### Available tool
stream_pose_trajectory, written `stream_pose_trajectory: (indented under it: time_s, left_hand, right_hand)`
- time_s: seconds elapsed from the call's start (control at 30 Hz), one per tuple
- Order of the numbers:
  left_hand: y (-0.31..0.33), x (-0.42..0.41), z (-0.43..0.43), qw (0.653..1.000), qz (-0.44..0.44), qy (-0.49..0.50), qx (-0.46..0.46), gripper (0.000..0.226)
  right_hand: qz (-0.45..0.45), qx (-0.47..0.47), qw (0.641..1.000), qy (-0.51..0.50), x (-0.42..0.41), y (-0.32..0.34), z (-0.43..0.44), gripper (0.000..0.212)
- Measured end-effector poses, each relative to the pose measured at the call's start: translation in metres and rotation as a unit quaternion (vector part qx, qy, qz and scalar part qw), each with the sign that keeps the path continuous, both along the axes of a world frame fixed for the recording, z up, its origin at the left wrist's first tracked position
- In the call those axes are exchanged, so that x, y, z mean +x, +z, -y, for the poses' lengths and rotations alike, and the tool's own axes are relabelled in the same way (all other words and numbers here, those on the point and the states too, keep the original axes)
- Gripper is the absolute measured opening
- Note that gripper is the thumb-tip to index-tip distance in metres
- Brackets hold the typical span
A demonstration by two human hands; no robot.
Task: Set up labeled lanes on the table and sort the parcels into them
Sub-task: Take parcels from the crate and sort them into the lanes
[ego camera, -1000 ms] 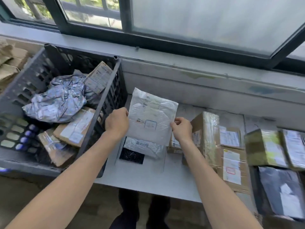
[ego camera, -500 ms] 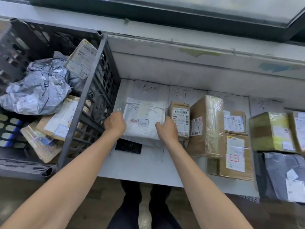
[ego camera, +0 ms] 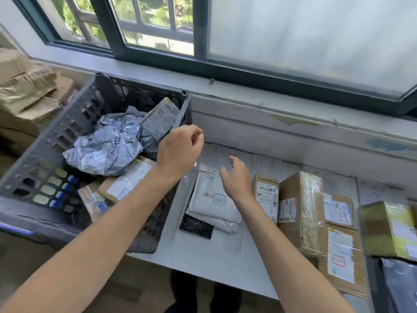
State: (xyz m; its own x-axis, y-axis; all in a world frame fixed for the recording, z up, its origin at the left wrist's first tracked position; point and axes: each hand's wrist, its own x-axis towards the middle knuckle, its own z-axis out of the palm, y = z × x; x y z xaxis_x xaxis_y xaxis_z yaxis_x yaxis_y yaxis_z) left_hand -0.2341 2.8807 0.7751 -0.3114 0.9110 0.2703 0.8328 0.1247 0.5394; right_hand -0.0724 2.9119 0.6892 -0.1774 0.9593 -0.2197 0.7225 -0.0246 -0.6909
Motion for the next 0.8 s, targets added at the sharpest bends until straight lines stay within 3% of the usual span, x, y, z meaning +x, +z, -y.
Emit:
stream_pose_trajectory:
  time_s: [0.1, 0.23, 0.37, 0.5, 0.6, 0.7, 0.8]
  left_hand:
    - [0.019, -0.064, 0.006, 0.997, -0.017, 0.076, -0.007, 0.023]
    - [0.002, -0.155, 0.027, 0.972, -0.059, 0.164, -0.159, 0.03]
    - [-0.036, -0.216, 0.056, 0.918, -0.077, 0.142, -0.363, 0.048]
    - [-0.081, -0.238, 0.075, 0.877, -0.073, 0.089, -0.466, 0.08]
    - [-0.103, -0.241, 0.082, 0.895, -0.127, 0.097, -0.415, 0.09]
    - [-0.114, -0.247, 0.09, 0.924, -0.199, 0.1, -0.309, 0.081]
    - [-0.112, -0.249, 0.094, 0.948, -0.183, 0.109, -0.238, 0.068]
  right_hand:
    - [-0.057, 0.063, 0.996, 0.041, -0.045, 0.038, -0.009, 0.048]
    - [-0.089, 0.127, 0.979, 0.131, -0.12, 0.073, -0.004, 0.046]
    - [-0.063, 0.139, 0.96, 0.237, -0.184, 0.076, 0.009, 0.046]
    - [0.011, 0.053, 0.951, 0.305, -0.223, 0.056, 0.02, 0.052]
    - [0.047, -0.001, 0.947, 0.318, -0.238, 0.037, 0.025, 0.053]
    - [0.067, -0.055, 0.953, 0.291, -0.243, 0.024, 0.025, 0.052]
    - [0.053, -0.082, 0.959, 0.267, -0.245, 0.017, 0.021, 0.041]
